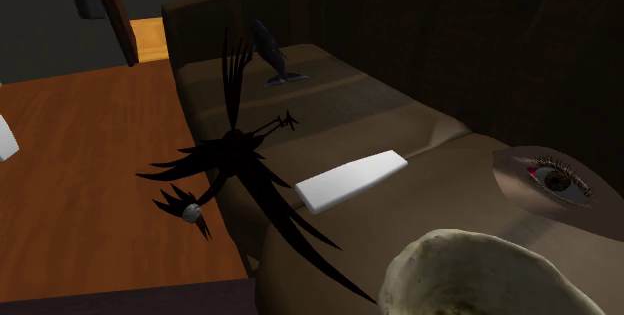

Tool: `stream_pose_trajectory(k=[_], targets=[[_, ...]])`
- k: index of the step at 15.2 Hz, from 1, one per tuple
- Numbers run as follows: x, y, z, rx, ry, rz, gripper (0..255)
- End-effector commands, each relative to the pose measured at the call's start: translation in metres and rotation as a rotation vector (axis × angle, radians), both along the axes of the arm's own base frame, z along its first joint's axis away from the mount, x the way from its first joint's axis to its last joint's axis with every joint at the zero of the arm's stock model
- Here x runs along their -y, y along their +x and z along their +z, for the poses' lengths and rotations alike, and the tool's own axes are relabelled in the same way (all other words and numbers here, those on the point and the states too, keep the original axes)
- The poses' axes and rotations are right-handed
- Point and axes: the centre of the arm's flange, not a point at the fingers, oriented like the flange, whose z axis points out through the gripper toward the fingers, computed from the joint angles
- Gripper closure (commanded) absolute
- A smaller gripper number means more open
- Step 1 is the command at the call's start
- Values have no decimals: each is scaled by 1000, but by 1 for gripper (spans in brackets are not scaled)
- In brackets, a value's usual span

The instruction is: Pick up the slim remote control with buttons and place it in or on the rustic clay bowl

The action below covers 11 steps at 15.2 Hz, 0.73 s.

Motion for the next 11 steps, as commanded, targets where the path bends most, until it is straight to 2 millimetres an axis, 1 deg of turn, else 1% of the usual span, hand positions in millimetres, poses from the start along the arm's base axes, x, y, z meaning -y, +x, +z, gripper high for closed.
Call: stream_pose_trajectory(k=[1, 6, 11], targets=[[0, 0, 0, 0, 0, 0, 0], [38, 31, -42, 23, -22, -184, 0], [81, 55, -82, 45, -44, -368, 0]])
